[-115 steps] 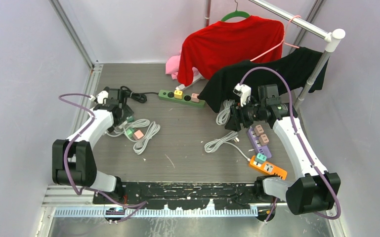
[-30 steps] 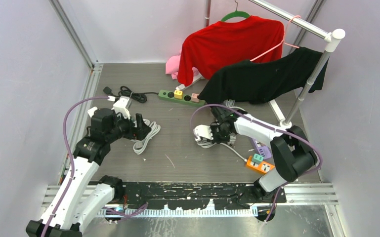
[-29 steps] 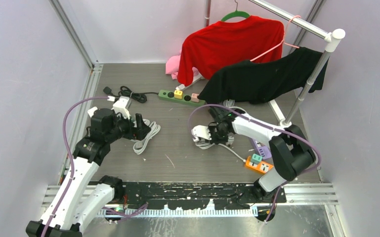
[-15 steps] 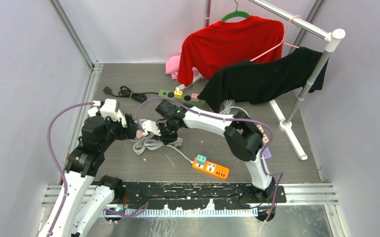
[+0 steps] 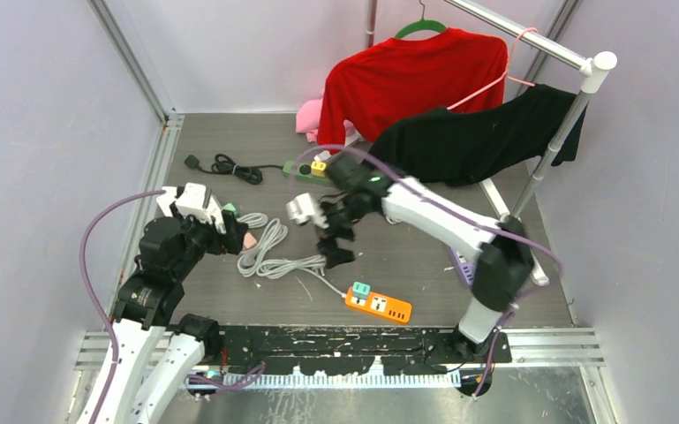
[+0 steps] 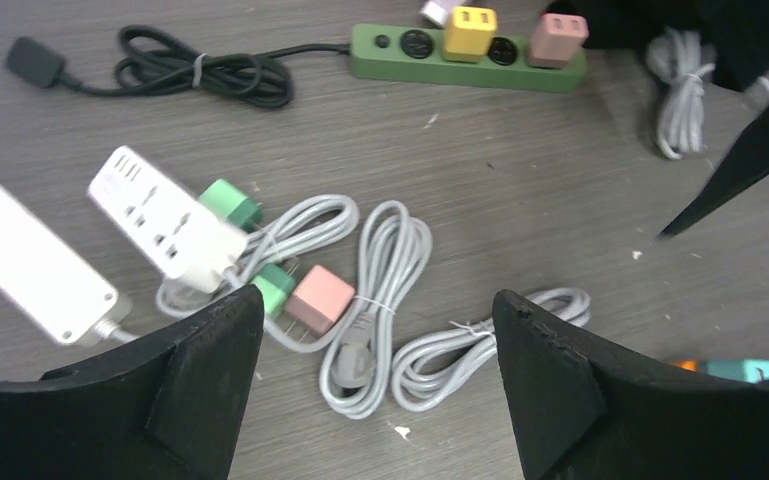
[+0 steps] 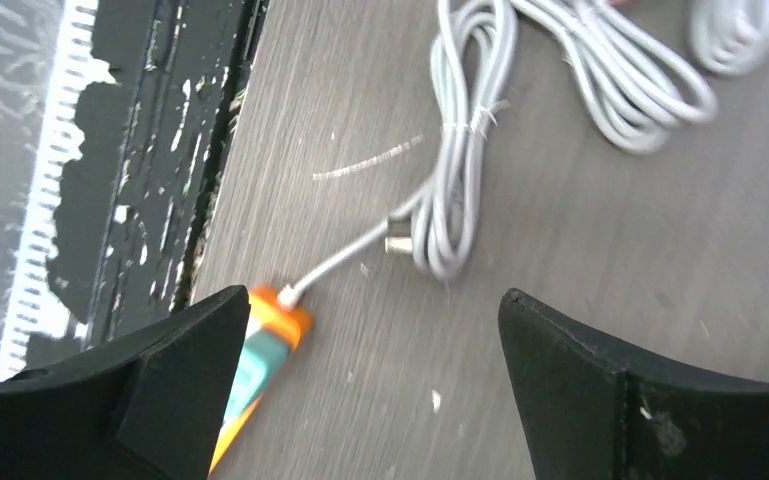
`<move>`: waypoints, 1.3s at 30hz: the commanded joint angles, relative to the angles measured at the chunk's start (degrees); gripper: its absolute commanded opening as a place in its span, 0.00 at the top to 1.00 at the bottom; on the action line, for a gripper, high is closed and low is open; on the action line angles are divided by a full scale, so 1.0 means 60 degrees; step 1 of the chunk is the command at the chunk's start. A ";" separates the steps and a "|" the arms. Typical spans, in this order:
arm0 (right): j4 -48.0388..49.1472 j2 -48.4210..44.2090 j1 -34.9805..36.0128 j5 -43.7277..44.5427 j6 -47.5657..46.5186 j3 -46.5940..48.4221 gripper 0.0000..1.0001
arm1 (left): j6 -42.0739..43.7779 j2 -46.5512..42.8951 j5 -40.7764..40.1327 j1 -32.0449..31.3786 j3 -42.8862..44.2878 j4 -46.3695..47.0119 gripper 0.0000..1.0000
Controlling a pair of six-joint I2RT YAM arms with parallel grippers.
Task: Pull the plug off the socket
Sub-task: Move the socket to the center of the board.
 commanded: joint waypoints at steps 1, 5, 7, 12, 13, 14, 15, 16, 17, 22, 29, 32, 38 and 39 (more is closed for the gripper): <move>-0.1187 -0.2802 -0.1714 -0.1825 -0.1308 -0.1492 0.00 | 0.0446 -0.0254 0.2083 0.0002 -0.0264 0.1262 0.15; 0.0691 -0.5193 -0.3849 -0.3498 0.0831 -0.4031 0.00 | -0.0138 -0.0293 0.4374 -0.0001 -0.0985 0.2902 0.15; 0.0571 -0.5873 -0.4458 -0.3710 0.0973 -0.4728 0.00 | -0.1360 -0.0155 0.5282 -0.0010 -0.1401 0.4205 0.15; -0.0200 -0.6795 -0.5590 -0.3882 0.0290 -0.5148 0.00 | -0.5788 0.0931 0.6777 -0.0235 -0.2452 0.8175 0.19; -0.0129 -0.6876 -0.5711 -0.3967 0.0277 -0.5267 0.00 | -0.6168 0.1122 0.6667 -0.0531 -0.2651 0.8637 0.21; -0.0074 -0.6930 -0.5767 -0.4027 0.0199 -0.5399 0.00 | -0.6168 0.1223 0.6320 -0.0978 -0.2833 0.8863 0.22; -0.0047 -0.6962 -0.5768 -0.4086 0.0083 -0.5581 0.00 | -0.5847 0.1237 0.5768 -0.1671 -0.3030 0.8948 0.22; -0.0013 -0.6977 -0.5776 -0.4191 0.0015 -0.5721 0.00 | -0.5331 0.1215 0.5010 -0.2415 -0.3221 0.8966 0.22; 0.0012 -0.6994 -0.5775 -0.4220 0.0005 -0.5864 0.00 | -0.4756 0.1187 0.4330 -0.3319 -0.3388 0.8958 0.22; 0.0803 -0.7050 -0.5755 -0.3171 0.0312 -0.6434 0.01 | -0.2024 0.1404 0.1513 -0.6702 -0.4085 0.9277 0.21; 0.1686 -0.6364 -0.3891 -0.0956 0.0497 -0.6959 0.04 | -0.0715 0.2746 0.0996 -0.7456 -0.5265 1.0980 0.21; 0.2089 -0.6015 -0.3104 -0.0437 0.0457 -0.7180 0.05 | -0.0410 0.3116 0.1046 -0.7495 -0.5578 1.1427 0.21; 0.3242 -0.5584 -0.1689 0.0080 0.1513 -0.7304 0.07 | 0.0306 0.3027 0.1073 -0.7550 -0.5787 1.1277 0.21; 0.3339 -0.5496 -0.1507 0.0203 0.1558 -0.7302 0.07 | 0.0354 0.2891 0.1058 -0.7548 -0.5831 1.1147 0.21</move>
